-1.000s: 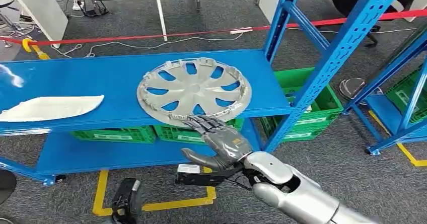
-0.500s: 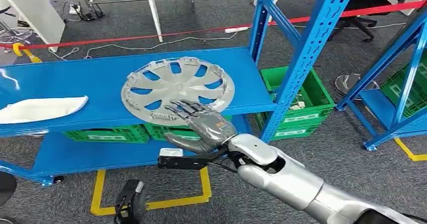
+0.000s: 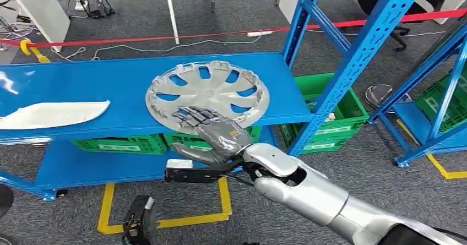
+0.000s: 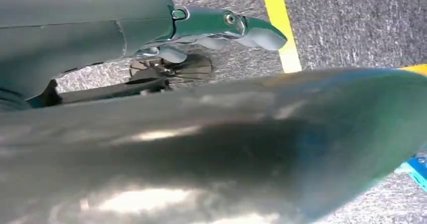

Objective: Take the parts from the cabinet and place them on the table.

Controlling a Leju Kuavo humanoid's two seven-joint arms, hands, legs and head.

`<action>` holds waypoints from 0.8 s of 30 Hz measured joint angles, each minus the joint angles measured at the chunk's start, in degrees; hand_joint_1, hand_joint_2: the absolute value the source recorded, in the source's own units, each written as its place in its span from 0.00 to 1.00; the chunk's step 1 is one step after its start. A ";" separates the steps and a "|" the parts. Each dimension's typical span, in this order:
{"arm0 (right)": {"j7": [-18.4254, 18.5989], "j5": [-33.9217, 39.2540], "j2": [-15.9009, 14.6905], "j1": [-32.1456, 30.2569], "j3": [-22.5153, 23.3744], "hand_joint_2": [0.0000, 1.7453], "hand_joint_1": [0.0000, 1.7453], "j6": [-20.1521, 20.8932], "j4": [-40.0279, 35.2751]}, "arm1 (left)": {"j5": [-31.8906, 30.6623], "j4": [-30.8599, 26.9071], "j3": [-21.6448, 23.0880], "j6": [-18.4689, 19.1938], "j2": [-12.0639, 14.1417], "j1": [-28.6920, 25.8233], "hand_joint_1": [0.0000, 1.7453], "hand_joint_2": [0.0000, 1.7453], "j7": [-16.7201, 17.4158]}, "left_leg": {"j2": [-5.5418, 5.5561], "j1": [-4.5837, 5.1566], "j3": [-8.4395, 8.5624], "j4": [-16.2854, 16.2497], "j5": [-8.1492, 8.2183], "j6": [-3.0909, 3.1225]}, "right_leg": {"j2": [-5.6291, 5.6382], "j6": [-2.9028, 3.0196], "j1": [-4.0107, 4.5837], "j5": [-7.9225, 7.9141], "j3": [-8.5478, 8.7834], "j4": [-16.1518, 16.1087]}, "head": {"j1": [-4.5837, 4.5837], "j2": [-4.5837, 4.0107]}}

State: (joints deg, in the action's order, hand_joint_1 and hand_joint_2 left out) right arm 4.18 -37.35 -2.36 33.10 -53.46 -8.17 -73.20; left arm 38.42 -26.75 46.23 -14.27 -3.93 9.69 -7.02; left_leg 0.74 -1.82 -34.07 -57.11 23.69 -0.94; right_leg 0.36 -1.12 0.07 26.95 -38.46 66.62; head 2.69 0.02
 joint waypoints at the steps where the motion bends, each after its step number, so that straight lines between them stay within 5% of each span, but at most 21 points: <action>1: 0.28 0.54 0.04 0.26 -0.02 0.00 0.00 0.26 0.00 | 0.00 -0.04 0.00 0.00 -0.09 0.03 0.00 0.00 -0.09 | 0.03 -0.04 0.13 0.04 0.00 -0.01 | -0.02 0.55 0.19 -2.21 3.02 -5.56 | 0.00 0.00; 2: 0.46 0.98 0.11 0.52 -0.02 0.00 0.00 0.42 0.00 | 0.00 -0.09 0.00 0.00 -0.18 0.04 0.00 0.00 -0.22 | 0.03 -0.06 0.10 0.05 0.00 -0.12 | -0.05 0.90 0.47 -2.00 4.33 -8.44 | -0.04 0.00; 5: 0.79 2.71 0.31 0.76 -0.07 0.00 0.00 1.09 0.20 | 0.26 -0.17 0.02 0.02 -0.24 -0.01 0.00 0.00 -0.42 | -0.05 -0.23 0.00 0.64 -0.56 -1.39 | 0.14 1.03 0.96 -2.15 4.67 -8.73 | -0.04 0.00; 7: 0.79 3.06 0.48 0.86 -0.09 0.00 0.00 1.29 0.22 | 0.26 -0.33 0.04 0.04 -0.24 0.01 0.00 0.00 -0.55 | -0.08 -0.29 0.24 1.01 -0.49 -2.09 | 0.08 1.35 0.24 -3.15 5.41 -10.44 | -0.07 0.00; 8: 0.76 3.17 0.65 1.04 -0.11 0.00 0.00 1.48 0.22 | 0.26 -0.35 0.07 0.04 -0.17 0.11 0.00 0.00 -0.63 | -0.20 -0.03 -0.49 -0.61 0.91 -2.13 | 0.04 1.65 0.33 -3.31 5.54 -10.74 | -0.22 0.00; 11: 0.79 3.52 0.81 1.03 -0.53 0.00 0.00 1.90 0.37 | 0.26 -0.35 0.15 -1.38 -0.07 0.08 0.00 0.00 -0.44 | -0.20 0.21 -6.69 -13.69 7.27 -2.35 | -0.06 1.98 0.49 -3.46 5.37 -10.73 | -0.20 0.00; 12: 0.79 3.72 0.81 0.98 -0.68 0.00 0.00 1.97 0.46 | 0.26 -0.33 0.33 -2.27 -0.07 0.03 0.00 0.00 -0.11 | -0.20 0.32 -7.96 -16.23 7.67 -2.39 | -0.06 2.06 0.54 -3.50 5.34 -10.73 | -0.28 0.00; 14: 0.76 4.13 0.81 0.98 -0.96 0.00 0.00 1.97 0.55 | 0.26 -0.33 0.50 -2.95 -0.11 0.08 0.00 0.00 0.26 | -0.22 0.33 -6.52 -13.37 4.78 -2.38 | 0.04 2.08 0.53 -3.54 5.24 -10.60 | -0.26 0.00; 16: 0.72 4.41 0.81 0.98 -1.01 0.00 0.00 1.97 0.55 | 0.37 -0.33 0.72 -3.15 -0.11 0.34 0.00 0.00 0.35 | -0.41 0.17 -1.27 -3.81 0.39 -2.61 | 0.17 1.77 0.35 -3.42 5.11 -10.13 | -0.26 0.00; 17: 0.66 4.72 0.81 1.03 -1.01 0.00 0.00 1.97 0.55 | 0.46 -0.33 0.94 -3.17 -0.24 0.52 0.00 0.00 0.33 | -0.60 0.00 0.91 0.02 0.23 -2.89 | 0.20 1.25 0.55 -3.21 4.92 -9.72 | -0.26 0.00; 18: 0.59 4.94 0.79 1.22 -1.03 0.00 0.00 1.94 0.55 | 0.66 -0.33 1.16 -3.37 -0.53 0.78 0.00 0.00 0.33 | -0.01 0.03 0.94 0.74 0.32 -1.93 | 0.33 0.98 0.94 -2.78 4.32 -8.92 | -0.33 0.00; 22: 0.41 5.42 0.79 1.25 -1.27 0.00 0.00 1.92 0.61 | 1.05 -0.17 1.53 -4.35 -1.12 0.93 0.00 0.00 0.33 | -0.01 0.18 0.56 0.59 -0.06 -0.37 | 0.23 0.39 0.49 -2.84 3.63 -9.07 | -0.18 0.00; 24: 0.35 5.44 0.79 1.39 -1.31 0.00 0.00 1.88 0.61 | 1.05 -0.13 1.60 -4.41 -1.18 1.08 0.00 0.00 0.33 | -0.01 0.12 0.56 0.69 -0.22 0.24 | 0.07 -0.43 0.39 0.62 1.39 -3.76 | -0.11 0.00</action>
State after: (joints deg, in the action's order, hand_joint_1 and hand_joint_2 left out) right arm 4.52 -31.91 -1.57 34.49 -54.77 -6.30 -72.59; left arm 39.47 -26.88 47.82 -18.69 -5.11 10.77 -6.69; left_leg 0.73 -1.70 -33.51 -56.41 23.47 -0.70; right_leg 0.42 -1.55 0.46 27.57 -37.07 62.86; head 2.58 0.02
